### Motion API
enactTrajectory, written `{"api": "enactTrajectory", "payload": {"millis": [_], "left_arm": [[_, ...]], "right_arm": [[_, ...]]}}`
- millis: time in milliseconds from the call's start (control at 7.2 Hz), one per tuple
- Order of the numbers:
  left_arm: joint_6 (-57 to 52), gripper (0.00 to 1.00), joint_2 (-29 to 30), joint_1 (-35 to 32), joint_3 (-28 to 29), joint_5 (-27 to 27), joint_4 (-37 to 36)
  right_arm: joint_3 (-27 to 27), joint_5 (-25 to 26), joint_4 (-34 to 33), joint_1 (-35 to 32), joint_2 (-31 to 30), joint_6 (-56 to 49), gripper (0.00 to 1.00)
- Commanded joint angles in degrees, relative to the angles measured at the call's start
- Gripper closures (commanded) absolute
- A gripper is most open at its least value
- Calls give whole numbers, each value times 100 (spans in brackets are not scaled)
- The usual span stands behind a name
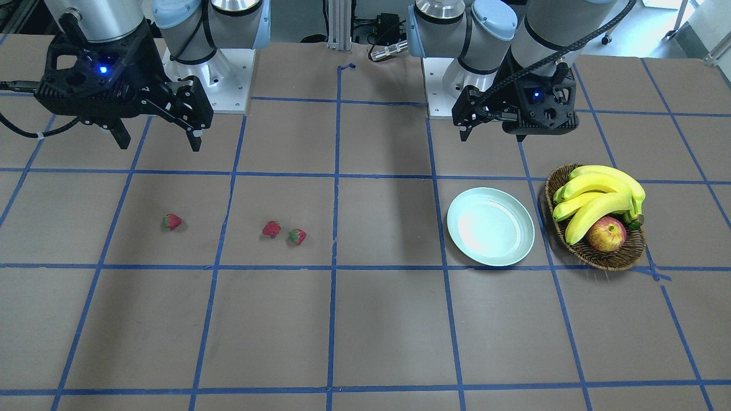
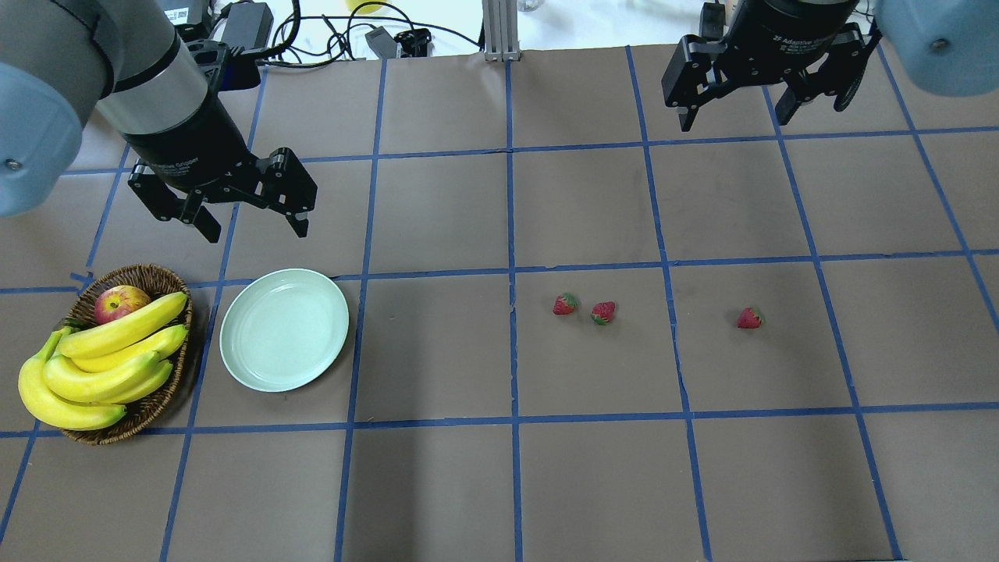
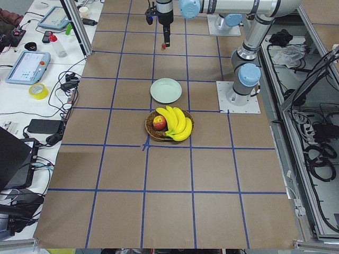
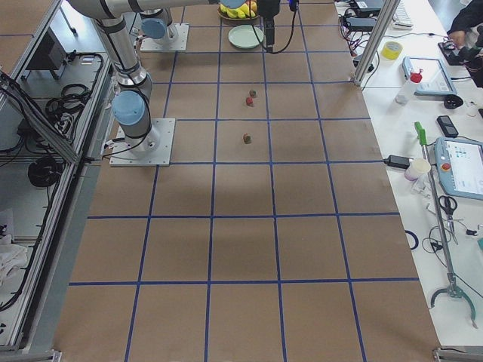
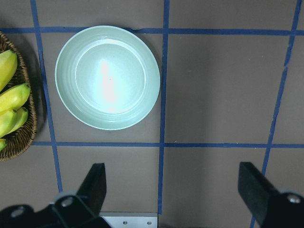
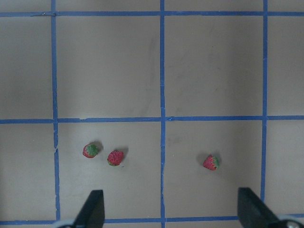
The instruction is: Collect all strawberries into plate
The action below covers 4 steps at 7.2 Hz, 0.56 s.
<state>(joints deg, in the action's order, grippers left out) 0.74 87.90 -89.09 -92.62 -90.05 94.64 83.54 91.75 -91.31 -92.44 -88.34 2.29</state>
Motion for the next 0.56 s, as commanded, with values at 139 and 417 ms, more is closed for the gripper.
{"api": "enactTrajectory", "payload": {"millis": [139,417], "left_arm": [[-39,0,-18,15,-107,-4,-16],[-48,0,-18,15,-64,-152,-77]], "right_arm": [[4,36,8,-28,10,0,0],[39,45,25,-46,132,0,0]]}}
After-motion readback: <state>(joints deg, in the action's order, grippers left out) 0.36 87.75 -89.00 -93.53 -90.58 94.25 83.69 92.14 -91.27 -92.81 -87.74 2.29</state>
